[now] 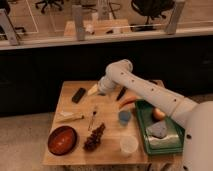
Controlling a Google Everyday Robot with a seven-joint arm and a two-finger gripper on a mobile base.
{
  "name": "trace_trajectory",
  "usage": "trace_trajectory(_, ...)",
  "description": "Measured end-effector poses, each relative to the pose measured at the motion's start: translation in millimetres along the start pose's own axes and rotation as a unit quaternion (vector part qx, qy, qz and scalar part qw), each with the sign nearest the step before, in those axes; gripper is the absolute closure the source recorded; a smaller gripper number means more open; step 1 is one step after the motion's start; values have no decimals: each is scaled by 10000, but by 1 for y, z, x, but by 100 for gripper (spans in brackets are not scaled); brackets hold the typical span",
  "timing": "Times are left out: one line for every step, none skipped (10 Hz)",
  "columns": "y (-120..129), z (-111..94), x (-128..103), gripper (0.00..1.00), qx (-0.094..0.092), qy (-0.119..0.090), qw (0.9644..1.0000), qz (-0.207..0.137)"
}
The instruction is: Place fork in tray
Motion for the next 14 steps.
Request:
trace_trajectory(-1,1,-1,20,0,-22,10000,-11)
trace_trajectory(-2,2,-1,20,1,-32,10000,-18)
trace_trajectory(-2,2,-2,20,0,-44,10000,-27)
trace_trajectory(-3,1,-3,20,-12,-44,10000,-44)
trace_trajectory(-3,-1,-5,20,-52,-28,10000,-70)
trace_trajectory(-4,-4,-8,20,-87,-8,9999,-88)
trace_trajectory(-5,-6,-11,20,-132,11,9998,-113)
trace_trajectory(-5,-9,-12,20,-170,31,9998,-130)
trace_trajectory(-6,-10,-13,20,-205,55,9997,-140)
trace_trajectory(-5,-12,-13,20,-246,74,9996,-148)
trace_trajectory(-4,-11,-14,20,-328,87,9993,-162)
trace_trajectory(-2,-10,-14,20,-368,81,9992,-158)
trace_trajectory(-1,-7,-14,20,-420,69,9990,-165)
trace_trajectory(-1,-4,-15,20,-459,49,9988,-182)
